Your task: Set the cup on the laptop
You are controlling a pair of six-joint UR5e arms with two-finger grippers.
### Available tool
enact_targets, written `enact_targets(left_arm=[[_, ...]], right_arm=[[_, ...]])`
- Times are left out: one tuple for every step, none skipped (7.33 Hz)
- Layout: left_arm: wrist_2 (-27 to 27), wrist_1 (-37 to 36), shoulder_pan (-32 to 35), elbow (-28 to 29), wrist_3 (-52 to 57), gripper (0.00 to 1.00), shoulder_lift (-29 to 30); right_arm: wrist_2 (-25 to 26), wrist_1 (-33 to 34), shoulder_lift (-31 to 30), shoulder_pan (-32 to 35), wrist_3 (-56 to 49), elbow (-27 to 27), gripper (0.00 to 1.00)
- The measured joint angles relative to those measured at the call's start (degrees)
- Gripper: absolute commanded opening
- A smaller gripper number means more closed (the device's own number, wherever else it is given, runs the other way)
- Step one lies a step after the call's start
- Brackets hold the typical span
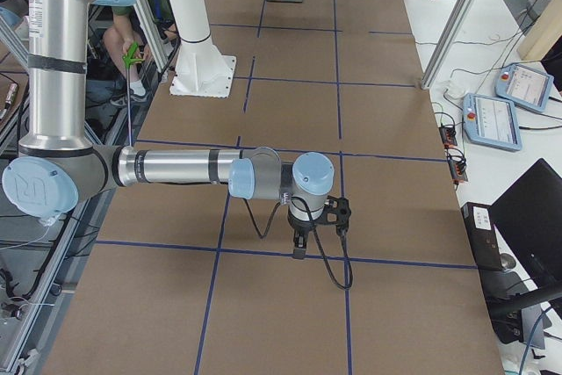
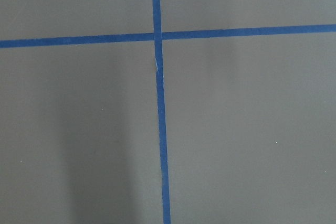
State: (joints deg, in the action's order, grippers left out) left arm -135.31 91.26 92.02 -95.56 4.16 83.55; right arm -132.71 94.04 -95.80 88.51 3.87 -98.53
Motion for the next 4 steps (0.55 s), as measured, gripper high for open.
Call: enact_targets(left_arm=[[0.03, -0.02, 0.00, 0.07, -0.02, 1.00, 0.25], [0.04, -0.02, 0.00, 0.07, -0.01, 1.00, 0.39], [0.05, -0.03, 0.00, 0.07, 0.02, 1.00, 0.46], [0.05, -0.03, 0.00, 0.06, 0.05, 1.00, 0.51]], right_arm=[[0.00, 0.00, 0.00, 0.00, 0.00, 0.00, 1.00], [0.00, 0.00, 0.00, 0.00, 0.00, 0.00, 1.00], [0.00, 0.00, 0.00, 0.00, 0.00, 0.00, 1.00], [0.00, 0.00, 0.00, 0.00, 0.00, 0.00, 1.00]])
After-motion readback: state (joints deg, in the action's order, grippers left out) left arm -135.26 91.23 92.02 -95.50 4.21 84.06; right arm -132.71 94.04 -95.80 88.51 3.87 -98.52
